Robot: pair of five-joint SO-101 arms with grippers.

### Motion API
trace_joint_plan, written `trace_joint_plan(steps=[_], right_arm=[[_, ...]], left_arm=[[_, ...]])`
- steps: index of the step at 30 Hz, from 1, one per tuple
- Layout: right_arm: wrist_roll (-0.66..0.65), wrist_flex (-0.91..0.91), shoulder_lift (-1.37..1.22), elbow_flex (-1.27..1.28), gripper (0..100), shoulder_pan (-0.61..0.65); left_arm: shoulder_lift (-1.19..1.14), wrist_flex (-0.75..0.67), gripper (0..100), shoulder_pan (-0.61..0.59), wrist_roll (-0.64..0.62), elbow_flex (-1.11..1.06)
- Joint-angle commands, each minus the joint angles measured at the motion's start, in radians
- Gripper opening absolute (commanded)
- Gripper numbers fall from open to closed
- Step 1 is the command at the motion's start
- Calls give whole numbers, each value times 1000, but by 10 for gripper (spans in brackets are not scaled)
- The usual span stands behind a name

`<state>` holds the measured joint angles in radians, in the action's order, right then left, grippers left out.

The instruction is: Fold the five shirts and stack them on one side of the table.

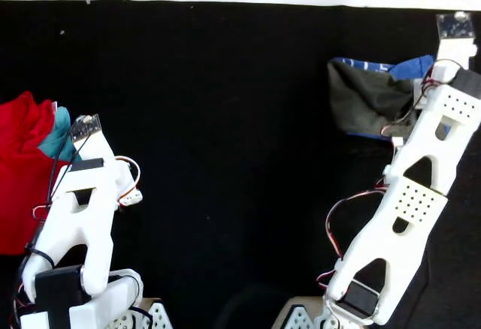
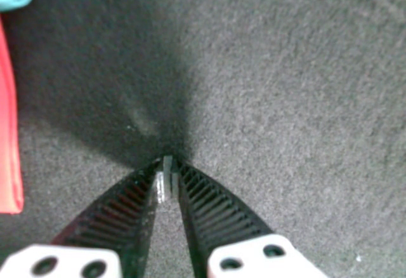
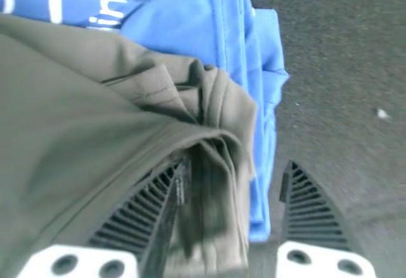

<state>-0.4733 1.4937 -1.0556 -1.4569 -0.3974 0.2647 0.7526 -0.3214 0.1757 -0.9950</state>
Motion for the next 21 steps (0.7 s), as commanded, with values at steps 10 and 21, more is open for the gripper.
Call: trace_joint_plan(steps=[10,21], right_arm=[[-6,268,5,-249,228,173],[-14,154,5,8,228,150]], left_arm=[[4,-26,11,1,-5,-2],[4,-26,11,1,-5,-2]])
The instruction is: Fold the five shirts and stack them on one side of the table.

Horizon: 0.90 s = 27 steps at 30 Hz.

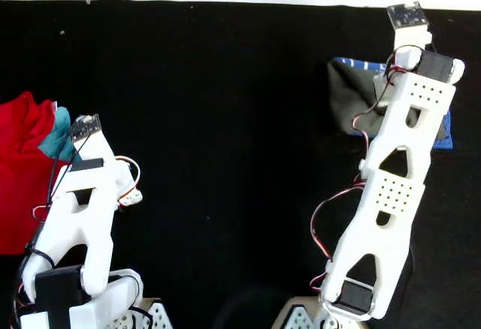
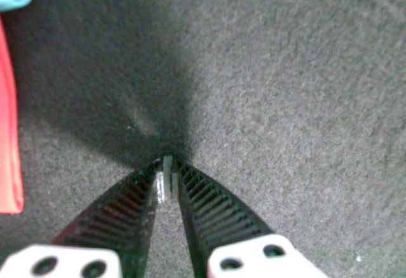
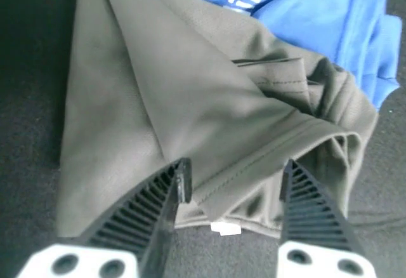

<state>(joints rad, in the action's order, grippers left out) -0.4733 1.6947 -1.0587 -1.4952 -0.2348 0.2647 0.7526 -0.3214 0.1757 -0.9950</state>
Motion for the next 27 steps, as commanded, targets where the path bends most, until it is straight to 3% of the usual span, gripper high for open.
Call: trace_joint_plan(steps=[1,6,11,23,27], right_arm=[[-14,-67,8,76,228,-15],[-12,-220,8,168,198,-41],[-8,-358,8,229,3,-74],[-5,-432,12,151,13,-119],[0,-518,10,157,151,-120]], left_arm=[[4,-26,11,1,-5,-2],[4,-26,11,1,-5,-2],[4,-26,11,1,-5,-2],[4,-26,11,1,-5,-2],[4,-26,11,1,-5,-2]])
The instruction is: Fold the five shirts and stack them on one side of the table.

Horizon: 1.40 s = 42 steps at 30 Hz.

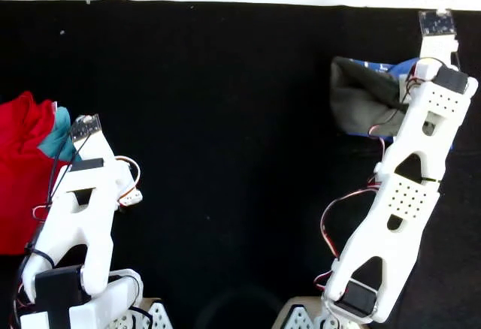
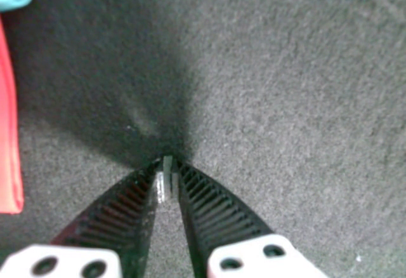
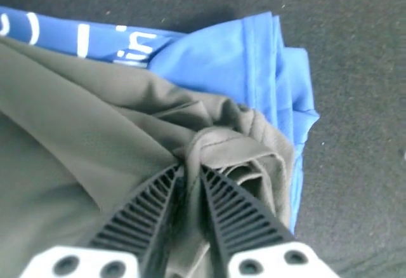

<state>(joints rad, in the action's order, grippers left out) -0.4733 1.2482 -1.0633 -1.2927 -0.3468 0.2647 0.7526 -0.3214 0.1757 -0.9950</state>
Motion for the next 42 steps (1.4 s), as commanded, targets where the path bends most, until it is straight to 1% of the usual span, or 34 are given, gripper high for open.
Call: trace_joint_plan(steps=[1,4,8,10,14,15,18,22,23,26,28,29,32,42], right_arm=[[23,-97,13,-45,193,-10],[167,-191,13,-44,287,-12],[311,-271,15,-53,296,-13],[341,-266,21,-53,296,-13],[339,-163,27,-71,296,-30],[333,-107,31,-96,296,-35],[244,88,51,-165,296,-33],[170,323,76,-277,293,8],[163,366,79,-302,278,21],[140,455,71,-355,183,56],[143,478,70,-352,144,70],[146,481,70,-340,141,76],[147,475,70,-288,141,88],[143,344,68,-127,141,70]], left_arm=[[4,-26,11,1,-5,-2],[4,-26,11,1,-5,-2],[4,-26,11,1,-5,-2],[4,-26,11,1,-5,-2],[4,-26,11,1,-5,-2],[4,-26,11,1,-5,-2],[4,-26,11,1,-5,-2],[4,-26,11,1,-5,-2],[4,-26,11,1,-5,-2],[4,-26,11,1,-5,-2],[4,-26,11,1,-5,-2],[4,-26,11,1,-5,-2],[4,-26,11,1,-5,-2],[4,-26,11,1,-5,-2]])
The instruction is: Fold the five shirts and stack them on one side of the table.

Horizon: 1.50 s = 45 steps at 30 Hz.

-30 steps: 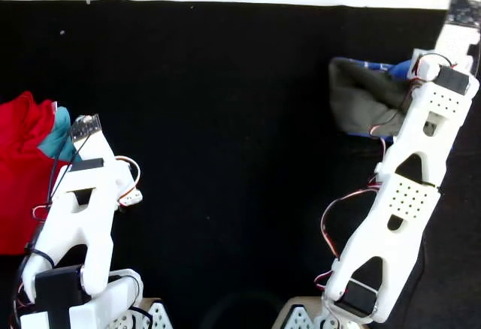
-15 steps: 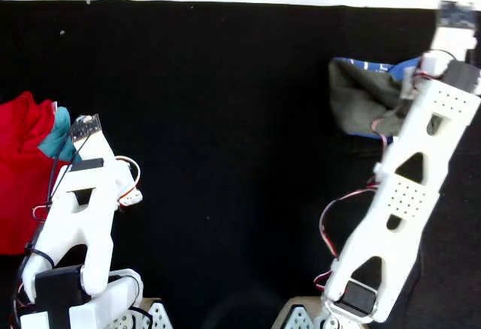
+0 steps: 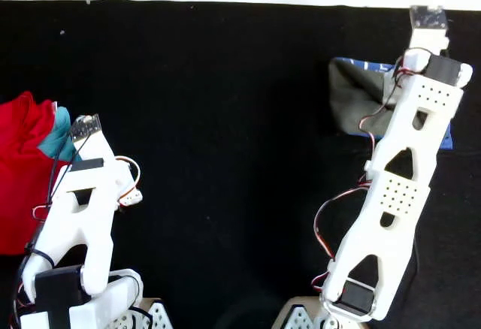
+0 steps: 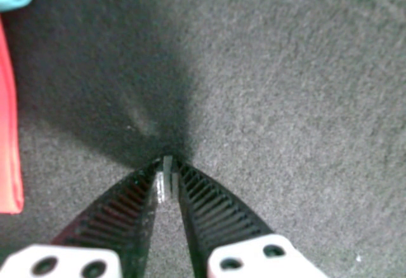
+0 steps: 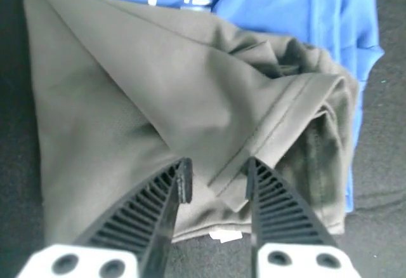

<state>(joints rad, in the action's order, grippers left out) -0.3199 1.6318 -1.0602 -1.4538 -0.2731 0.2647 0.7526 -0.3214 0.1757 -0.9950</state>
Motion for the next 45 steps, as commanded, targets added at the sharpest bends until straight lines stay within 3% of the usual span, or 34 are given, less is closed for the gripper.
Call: trace_joint_plan(steps=[1,8,13,21,38,40,45], right_arm=[[-8,-56,65,51,141,-12],[-11,-179,65,127,135,-18],[-11,-274,65,173,1,-28],[-8,-398,76,165,5,-53],[-11,-1018,-38,211,6,-22],[-11,-1021,-62,211,28,-24],[-6,-946,-65,186,211,-38]], left_arm=[[4,-26,11,1,-5,-2],[4,-26,11,1,-5,-2],[4,-26,11,1,-5,-2],[4,-26,11,1,-5,-2],[4,-26,11,1,-5,-2],[4,-26,11,1,-5,-2],[4,-26,11,1,-5,-2]])
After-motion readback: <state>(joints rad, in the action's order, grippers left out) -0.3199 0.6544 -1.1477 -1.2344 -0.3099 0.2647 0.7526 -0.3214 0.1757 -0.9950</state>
